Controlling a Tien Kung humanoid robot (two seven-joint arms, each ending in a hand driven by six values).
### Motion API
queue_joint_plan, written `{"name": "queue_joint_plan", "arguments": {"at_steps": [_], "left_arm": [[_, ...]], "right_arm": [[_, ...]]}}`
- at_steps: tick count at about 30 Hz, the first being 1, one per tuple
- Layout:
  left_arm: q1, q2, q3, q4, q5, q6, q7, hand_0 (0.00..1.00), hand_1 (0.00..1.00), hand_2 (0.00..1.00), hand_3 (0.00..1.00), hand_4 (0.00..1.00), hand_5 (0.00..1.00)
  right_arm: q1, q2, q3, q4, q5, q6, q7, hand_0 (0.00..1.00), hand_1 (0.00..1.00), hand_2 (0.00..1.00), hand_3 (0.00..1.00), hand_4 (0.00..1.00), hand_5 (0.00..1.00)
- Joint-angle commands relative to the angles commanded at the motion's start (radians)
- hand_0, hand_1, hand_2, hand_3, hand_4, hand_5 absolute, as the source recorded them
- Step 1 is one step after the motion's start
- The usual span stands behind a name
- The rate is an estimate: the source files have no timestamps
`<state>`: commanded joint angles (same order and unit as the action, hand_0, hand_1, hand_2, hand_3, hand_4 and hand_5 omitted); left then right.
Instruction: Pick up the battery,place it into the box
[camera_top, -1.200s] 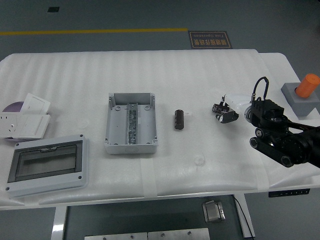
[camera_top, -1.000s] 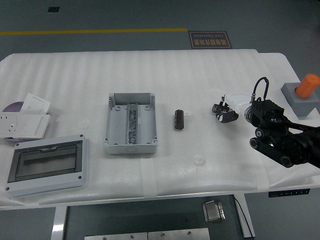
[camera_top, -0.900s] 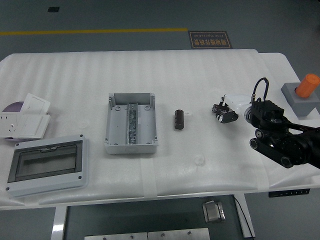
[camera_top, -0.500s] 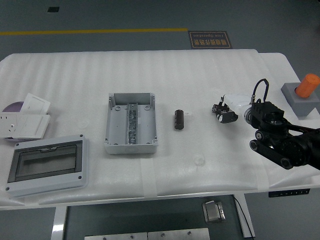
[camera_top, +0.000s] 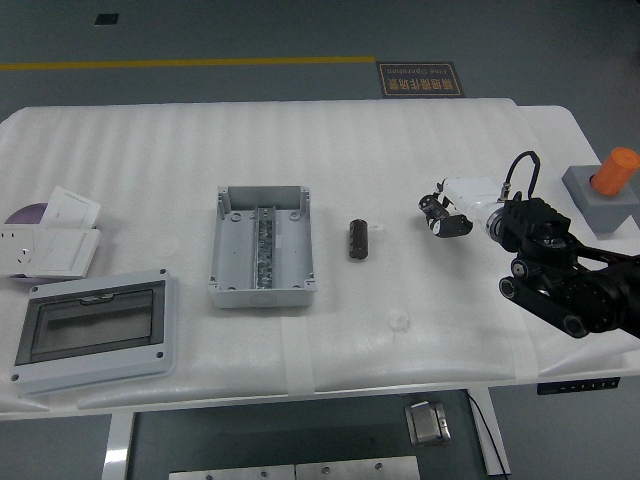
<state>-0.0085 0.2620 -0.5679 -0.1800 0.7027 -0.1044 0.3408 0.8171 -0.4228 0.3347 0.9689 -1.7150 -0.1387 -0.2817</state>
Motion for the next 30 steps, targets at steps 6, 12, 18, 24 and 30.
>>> {"name": "queue_joint_plan", "arguments": {"at_steps": [6,12,18,24,30], "left_arm": [[0.003,-0.002,-0.016,0.0,0.015,0.0,0.005,0.667,0.683,0.568,0.59,0.512,0.425],[0.004,-0.002,-0.023,0.0,0.022,-0.001,0.008,0.667,0.683,0.568,0.591,0.513,0.426],[0.006,-0.003,-0.024,0.0,0.025,-0.001,0.01,0.667,0.683,0.568,0.592,0.512,0.428],[0.006,-0.002,-0.022,0.0,0.025,0.002,0.01,0.667,0.683,0.568,0.592,0.512,0.43],[0.006,-0.002,-0.017,0.0,0.022,0.001,0.013,0.667,0.683,0.568,0.592,0.51,0.432]], "right_arm": [[-0.037,0.007,0.103,0.128,-0.011,-0.015,-0.021,0.612,0.591,0.589,0.689,0.497,0.377],[-0.069,0.052,0.162,0.272,-0.018,-0.044,-0.035,0.614,0.591,0.591,0.691,0.49,0.369],[-0.071,0.109,0.134,0.41,-0.038,-0.051,-0.051,0.615,0.591,0.59,0.692,0.49,0.37],[-0.061,0.186,0.084,0.444,-0.051,-0.055,-0.027,0.617,0.585,0.582,0.695,0.49,0.371],[-0.068,0.242,0.051,0.387,-0.085,-0.066,-0.022,0.612,0.601,0.618,0.711,0.503,0.381]]}}
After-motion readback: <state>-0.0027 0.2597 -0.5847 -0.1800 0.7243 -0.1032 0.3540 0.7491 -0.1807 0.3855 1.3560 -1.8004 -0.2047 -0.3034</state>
